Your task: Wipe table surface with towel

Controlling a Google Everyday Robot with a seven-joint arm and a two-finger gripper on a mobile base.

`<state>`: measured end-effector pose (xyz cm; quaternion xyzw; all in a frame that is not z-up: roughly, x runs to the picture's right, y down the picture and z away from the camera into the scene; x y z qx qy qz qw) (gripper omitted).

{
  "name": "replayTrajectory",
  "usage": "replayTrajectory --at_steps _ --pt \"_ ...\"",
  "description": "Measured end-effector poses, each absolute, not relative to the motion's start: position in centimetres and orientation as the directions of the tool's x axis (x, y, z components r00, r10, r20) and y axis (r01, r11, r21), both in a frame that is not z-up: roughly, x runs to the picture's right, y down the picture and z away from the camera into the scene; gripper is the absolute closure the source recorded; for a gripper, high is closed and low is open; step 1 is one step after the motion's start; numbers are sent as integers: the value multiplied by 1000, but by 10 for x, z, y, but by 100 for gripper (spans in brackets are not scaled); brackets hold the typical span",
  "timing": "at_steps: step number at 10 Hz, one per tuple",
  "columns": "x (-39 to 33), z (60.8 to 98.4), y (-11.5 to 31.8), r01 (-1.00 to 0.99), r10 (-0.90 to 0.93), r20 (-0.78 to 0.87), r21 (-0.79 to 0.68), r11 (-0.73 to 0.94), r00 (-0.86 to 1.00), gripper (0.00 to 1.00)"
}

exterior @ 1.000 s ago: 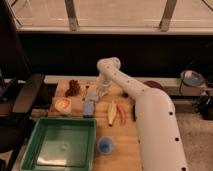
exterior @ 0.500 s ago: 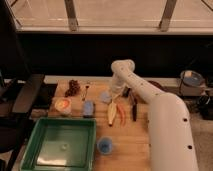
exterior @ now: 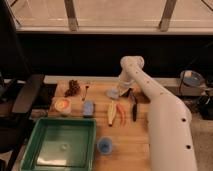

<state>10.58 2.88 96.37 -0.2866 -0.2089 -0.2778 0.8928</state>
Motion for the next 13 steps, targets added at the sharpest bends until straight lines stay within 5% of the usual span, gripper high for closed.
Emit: replayTrajectory --at_steps 8,13 --pt "-32 951 13 714 -452 620 -264 649 641 80" --pt "-7 937 34 716 -446 624 -281 639 642 80"
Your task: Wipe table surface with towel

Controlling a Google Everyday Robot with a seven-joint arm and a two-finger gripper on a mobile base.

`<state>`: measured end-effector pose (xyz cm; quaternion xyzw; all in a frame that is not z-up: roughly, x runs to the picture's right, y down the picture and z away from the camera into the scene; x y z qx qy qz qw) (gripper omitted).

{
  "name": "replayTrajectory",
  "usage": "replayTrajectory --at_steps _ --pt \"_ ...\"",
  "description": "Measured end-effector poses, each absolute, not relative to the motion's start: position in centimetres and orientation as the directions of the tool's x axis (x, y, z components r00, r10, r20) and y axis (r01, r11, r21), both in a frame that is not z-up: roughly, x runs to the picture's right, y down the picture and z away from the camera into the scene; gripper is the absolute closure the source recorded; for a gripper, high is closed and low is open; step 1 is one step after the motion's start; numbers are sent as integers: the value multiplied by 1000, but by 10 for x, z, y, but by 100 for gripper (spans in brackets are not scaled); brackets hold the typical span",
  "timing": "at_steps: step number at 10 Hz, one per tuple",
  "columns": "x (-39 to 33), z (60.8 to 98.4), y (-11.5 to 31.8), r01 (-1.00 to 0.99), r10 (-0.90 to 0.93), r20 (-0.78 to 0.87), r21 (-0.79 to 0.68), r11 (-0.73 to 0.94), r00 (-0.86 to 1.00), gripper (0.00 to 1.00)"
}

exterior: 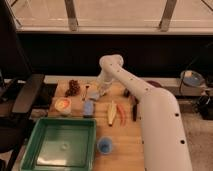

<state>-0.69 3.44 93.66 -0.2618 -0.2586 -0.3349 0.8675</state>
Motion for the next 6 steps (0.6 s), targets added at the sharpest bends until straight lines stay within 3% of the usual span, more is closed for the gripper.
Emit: replayTrajectory --at_steps 6 --pt "78 942 13 689 -464 561 -291 664 685 80"
